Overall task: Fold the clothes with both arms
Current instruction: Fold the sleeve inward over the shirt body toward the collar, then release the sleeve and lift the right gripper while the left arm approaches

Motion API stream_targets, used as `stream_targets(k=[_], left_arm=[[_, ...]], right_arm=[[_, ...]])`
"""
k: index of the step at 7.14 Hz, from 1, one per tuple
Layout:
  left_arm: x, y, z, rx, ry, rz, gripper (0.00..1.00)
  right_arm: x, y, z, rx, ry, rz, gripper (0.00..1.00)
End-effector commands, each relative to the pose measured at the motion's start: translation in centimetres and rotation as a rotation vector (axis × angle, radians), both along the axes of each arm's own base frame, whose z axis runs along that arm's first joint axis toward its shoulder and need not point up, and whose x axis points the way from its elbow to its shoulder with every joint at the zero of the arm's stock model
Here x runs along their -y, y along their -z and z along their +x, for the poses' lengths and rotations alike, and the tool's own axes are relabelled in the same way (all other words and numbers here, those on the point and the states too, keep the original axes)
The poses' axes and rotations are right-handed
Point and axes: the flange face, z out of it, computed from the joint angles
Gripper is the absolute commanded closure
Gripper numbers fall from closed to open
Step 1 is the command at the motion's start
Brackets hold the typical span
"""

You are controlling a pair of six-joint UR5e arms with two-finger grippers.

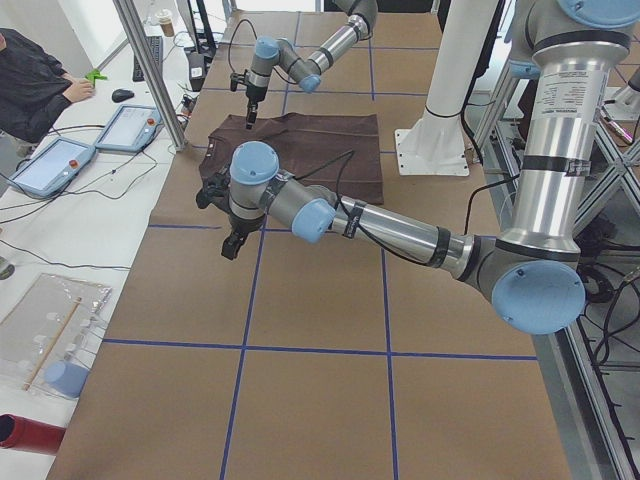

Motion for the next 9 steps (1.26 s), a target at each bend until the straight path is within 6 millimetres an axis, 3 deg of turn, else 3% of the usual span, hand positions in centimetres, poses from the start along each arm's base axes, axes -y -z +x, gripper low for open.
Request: stream_targets(k=[1, 2, 3, 4, 5, 6, 7, 8, 9], left_arm=[[2.9, 5.3, 8.8, -0.040, 0.088, -0.092, 0.00], [2.3, 6.0, 14.5, -0.104, 0.137, -0.133, 0.00], [2.9, 5.6, 18.6, -0.183, 0.203, -0.190, 0.00], [4.8, 5.2, 23.0, -0.224, 0.321, -0.258, 0.01], [6.3, 5.0, 27.4, -0.201, 0.394, -0.288, 0.01], [7.2, 4.5, 28.9, -0.168, 0.437, -0.266, 0.01], [6.6, 3.4, 33.5, -0.115, 0.445, -0.243, 0.01], [7.1, 2.2, 36.5, -0.069, 0.473, -0.224, 0.01], [6.7, 1.6, 37.2, -0.071, 0.465, -0.221, 0.01]], right_arm=[[-0.4, -0.5, 5.1, 0.021, 0.063, -0.227, 0.00], [-2.0, -0.6, 8.7, -0.035, 0.038, -0.300, 0.00], [-3.2, -0.1, 11.9, -0.097, 0.015, -0.368, 0.00], [-5.0, -1.3, 13.8, -0.112, 0.014, -0.379, 0.00], [-5.9, -2.3, 14.8, -0.106, 0.023, -0.372, 0.00], [-6.0, -2.6, 15.1, -0.107, 0.022, -0.366, 0.00], [-6.0, -3.1, 15.1, -0.104, 0.024, -0.357, 0.00], [-6.0, -3.3, 15.2, -0.105, 0.021, -0.353, 0.00], [-5.9, -3.4, 15.2, -0.089, 0.021, -0.333, 0.00]])
